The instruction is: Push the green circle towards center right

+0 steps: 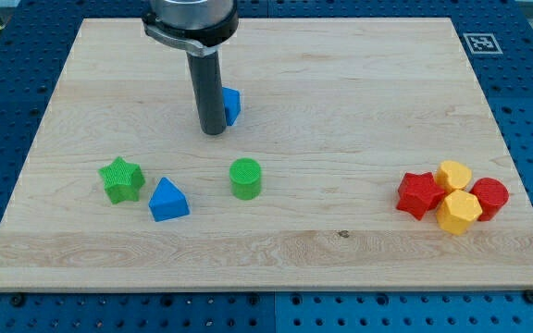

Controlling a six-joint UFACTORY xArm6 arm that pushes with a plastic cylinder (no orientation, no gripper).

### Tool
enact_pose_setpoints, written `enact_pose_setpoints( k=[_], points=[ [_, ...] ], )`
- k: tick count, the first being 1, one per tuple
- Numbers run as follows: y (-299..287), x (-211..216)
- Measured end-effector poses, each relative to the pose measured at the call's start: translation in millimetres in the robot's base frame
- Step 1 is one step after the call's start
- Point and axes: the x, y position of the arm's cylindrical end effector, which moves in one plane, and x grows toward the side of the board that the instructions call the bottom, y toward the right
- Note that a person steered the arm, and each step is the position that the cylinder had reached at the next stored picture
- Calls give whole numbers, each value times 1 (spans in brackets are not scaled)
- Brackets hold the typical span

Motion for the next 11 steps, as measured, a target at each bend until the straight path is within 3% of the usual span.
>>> enact_pose_setpoints(
  k=[2,5,7,9,11],
  points=[
    [28,76],
    [56,129],
    [91,104],
    [111,119],
    [155,74]
  ],
)
